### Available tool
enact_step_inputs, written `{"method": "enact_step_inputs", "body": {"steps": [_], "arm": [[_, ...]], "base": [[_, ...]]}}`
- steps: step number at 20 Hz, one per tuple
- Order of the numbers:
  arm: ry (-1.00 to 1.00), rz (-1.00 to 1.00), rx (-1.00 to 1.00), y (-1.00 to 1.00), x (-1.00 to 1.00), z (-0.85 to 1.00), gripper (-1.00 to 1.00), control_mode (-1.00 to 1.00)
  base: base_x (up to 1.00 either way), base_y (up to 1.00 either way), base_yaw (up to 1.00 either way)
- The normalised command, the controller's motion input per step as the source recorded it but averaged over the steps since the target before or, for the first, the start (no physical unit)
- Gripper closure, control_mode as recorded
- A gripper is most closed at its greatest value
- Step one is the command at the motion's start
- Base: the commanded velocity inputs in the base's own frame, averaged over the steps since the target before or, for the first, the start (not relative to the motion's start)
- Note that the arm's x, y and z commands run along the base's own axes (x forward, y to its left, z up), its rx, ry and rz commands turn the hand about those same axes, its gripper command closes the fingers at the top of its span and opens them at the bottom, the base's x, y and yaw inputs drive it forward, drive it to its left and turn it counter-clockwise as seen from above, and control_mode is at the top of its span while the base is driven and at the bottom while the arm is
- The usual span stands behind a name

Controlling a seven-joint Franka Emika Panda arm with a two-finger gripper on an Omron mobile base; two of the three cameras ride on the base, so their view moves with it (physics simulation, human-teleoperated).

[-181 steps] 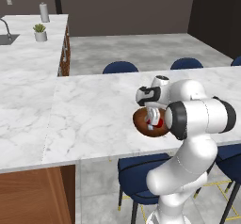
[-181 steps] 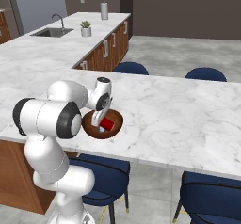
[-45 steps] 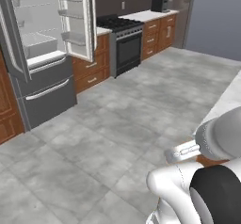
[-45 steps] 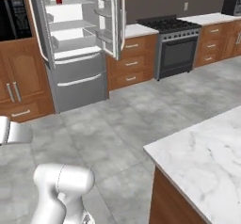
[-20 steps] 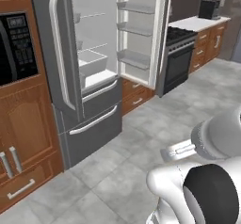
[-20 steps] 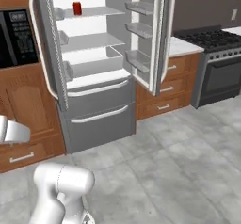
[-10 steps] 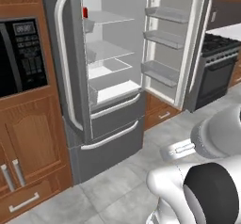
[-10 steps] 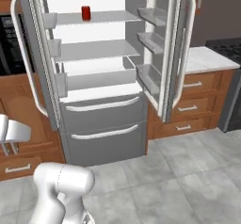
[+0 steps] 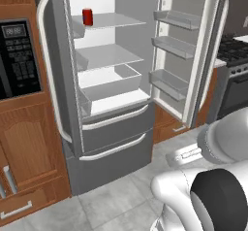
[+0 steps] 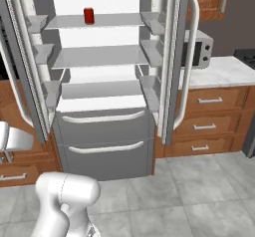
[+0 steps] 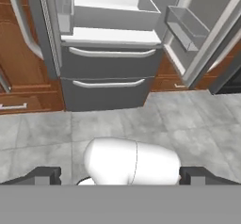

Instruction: Open the fridge, grab two sodas, and place both sodas inside the bowl with ice on the dining counter.

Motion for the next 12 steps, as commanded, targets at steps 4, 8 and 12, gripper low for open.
{"method": "enact_step_inputs", "body": {"steps": [4, 8, 12], "arm": [[0.0, 0.0, 0.0, 0.0, 0.0, 0.0, -1.0, 1.0], [0.0, 0.0, 0.0, 0.0, 0.0, 0.0, -1.0, 1.0], [0.0, 0.0, 0.0, 0.0, 0.0, 0.0, -1.0, 1.0]], "base": [[0.56, -0.47, 0.29], [0.66, -0.41, 0.29], [0.68, -0.36, 0.27]]}}
